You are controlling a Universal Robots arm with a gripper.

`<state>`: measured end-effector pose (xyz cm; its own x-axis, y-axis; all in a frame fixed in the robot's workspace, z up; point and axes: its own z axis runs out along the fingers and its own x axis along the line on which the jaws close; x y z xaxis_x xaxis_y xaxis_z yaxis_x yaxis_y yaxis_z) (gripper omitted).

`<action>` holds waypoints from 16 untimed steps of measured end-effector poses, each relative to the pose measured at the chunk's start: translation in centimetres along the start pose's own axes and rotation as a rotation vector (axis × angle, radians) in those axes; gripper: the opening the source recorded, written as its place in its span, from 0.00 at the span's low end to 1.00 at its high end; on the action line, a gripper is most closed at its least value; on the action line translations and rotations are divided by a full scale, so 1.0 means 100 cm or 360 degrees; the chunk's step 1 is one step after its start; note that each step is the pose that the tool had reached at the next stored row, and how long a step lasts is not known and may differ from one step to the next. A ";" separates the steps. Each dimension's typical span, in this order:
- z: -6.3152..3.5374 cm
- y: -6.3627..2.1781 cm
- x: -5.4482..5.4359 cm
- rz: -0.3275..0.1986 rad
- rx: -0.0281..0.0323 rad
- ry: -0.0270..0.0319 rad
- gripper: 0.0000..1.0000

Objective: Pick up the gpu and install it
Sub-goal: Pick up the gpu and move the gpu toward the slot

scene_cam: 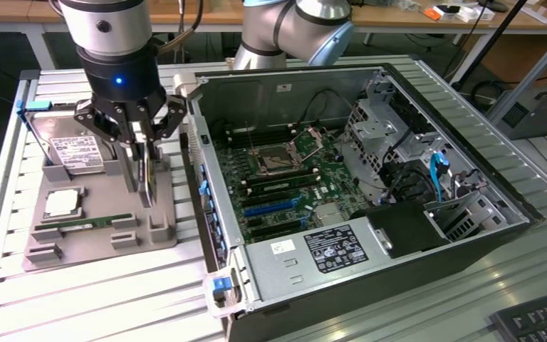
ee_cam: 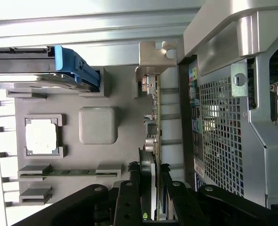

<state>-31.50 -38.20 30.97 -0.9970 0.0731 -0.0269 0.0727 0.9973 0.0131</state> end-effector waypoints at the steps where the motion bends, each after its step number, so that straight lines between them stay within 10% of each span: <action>1: -0.0008 0.0000 0.000 0.0000 -0.00001 0.00001 0.27; 16: -0.0089 0.0001 0.000 0.0000 -0.00010 0.00001 0.27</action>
<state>-31.50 -38.19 31.86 -0.9970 0.0731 -0.0268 0.0728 0.9973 0.0138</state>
